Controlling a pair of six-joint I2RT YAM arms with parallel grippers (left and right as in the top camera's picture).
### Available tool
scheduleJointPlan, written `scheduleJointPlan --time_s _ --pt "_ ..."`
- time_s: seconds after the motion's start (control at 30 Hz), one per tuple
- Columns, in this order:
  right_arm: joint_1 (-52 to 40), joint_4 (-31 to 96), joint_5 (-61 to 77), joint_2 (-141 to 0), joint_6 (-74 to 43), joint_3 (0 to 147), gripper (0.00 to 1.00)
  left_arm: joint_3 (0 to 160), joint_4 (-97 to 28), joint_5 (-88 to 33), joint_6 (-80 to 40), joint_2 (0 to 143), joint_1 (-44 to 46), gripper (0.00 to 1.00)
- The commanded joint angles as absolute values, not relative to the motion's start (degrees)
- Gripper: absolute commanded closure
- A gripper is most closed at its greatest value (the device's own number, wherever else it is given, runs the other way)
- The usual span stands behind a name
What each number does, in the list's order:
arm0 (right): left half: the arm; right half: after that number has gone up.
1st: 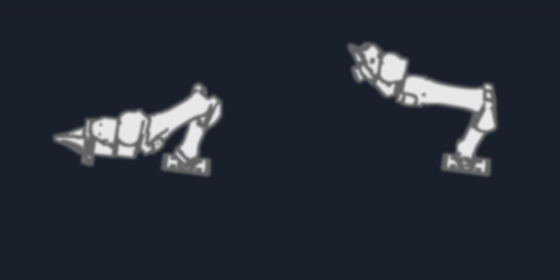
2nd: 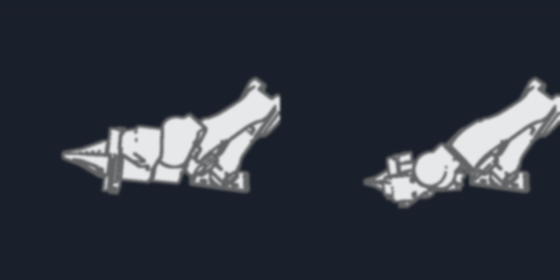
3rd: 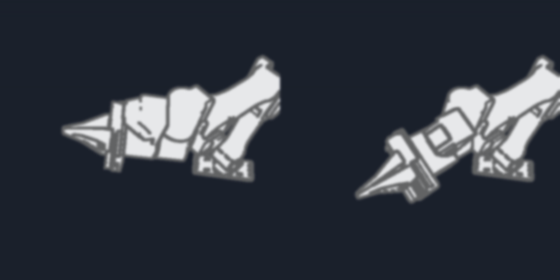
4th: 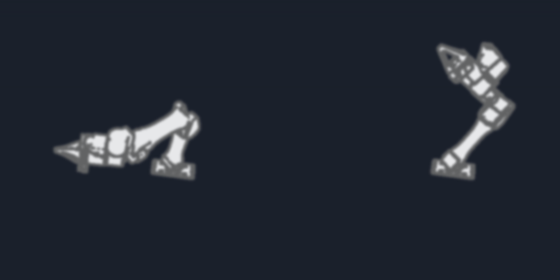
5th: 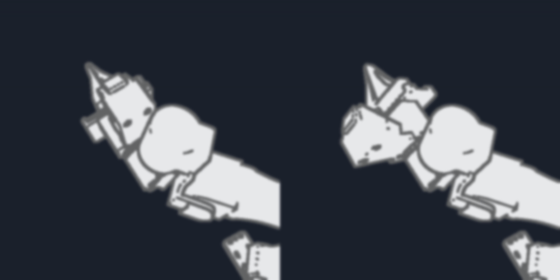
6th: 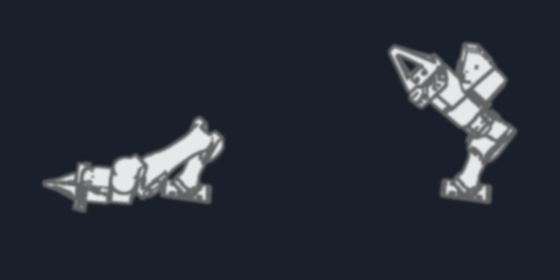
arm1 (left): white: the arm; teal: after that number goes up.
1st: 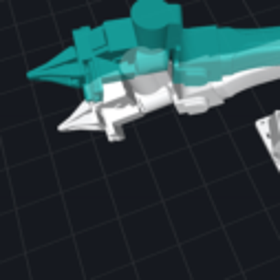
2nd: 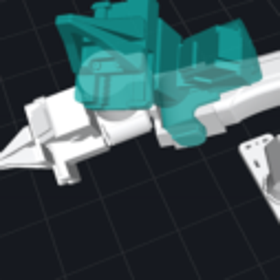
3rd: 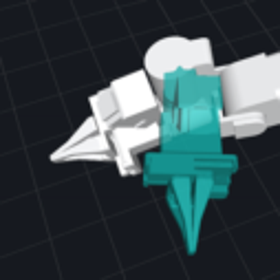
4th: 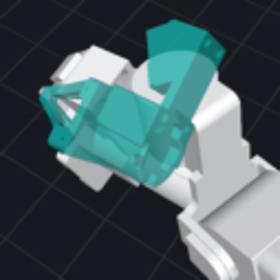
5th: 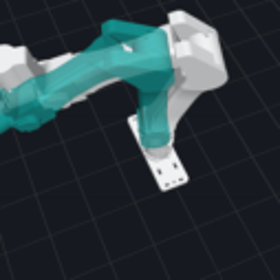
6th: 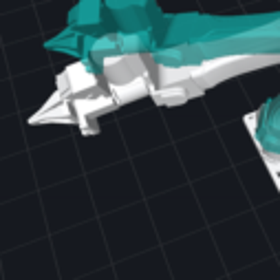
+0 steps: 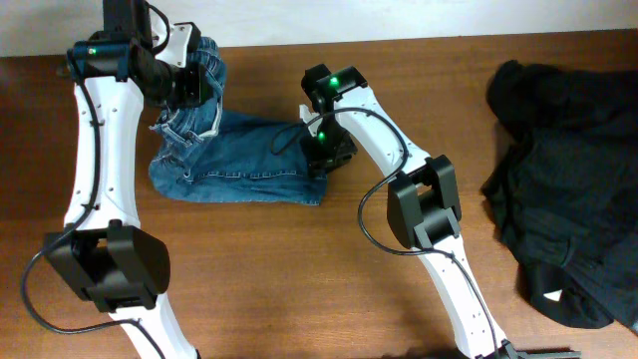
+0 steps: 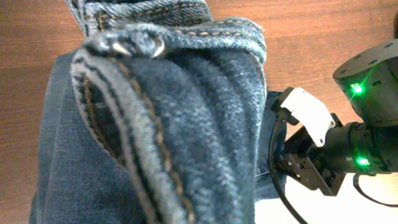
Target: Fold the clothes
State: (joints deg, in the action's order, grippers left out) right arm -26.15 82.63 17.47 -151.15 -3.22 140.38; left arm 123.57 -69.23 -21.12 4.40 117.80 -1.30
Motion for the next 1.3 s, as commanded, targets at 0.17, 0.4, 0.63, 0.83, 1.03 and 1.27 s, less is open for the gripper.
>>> scheduleJointPlan --time_s 0.17,0.4,0.63,0.83,1.03,1.27 --pt "-21.28 87.70 17.12 -147.52 -3.25 149.67 0.53 125.73 -68.86 -24.14 3.20 114.21 0.27 1.00" --pt "-14.79 96.47 17.15 -146.21 -3.25 157.86 0.52 125.62 -68.86 -19.66 3.22 114.83 4.03 1.00" --pt "-10.87 97.34 17.76 -144.99 -2.46 158.82 0.52 125.62 -69.06 -19.66 3.22 119.63 9.61 1.00" --pt "-8.45 96.12 17.12 -144.99 -2.24 158.82 0.52 125.62 -69.06 -19.64 3.22 121.71 13.41 1.00" --pt "-3.99 95.50 17.19 -144.99 -2.42 158.82 0.52 125.62 -69.08 -19.66 3.22 121.82 16.27 1.00" --pt "-2.59 95.35 17.34 -144.99 -2.39 158.82 0.52 125.62 -69.69 -21.26 3.29 122.80 22.50 0.33"
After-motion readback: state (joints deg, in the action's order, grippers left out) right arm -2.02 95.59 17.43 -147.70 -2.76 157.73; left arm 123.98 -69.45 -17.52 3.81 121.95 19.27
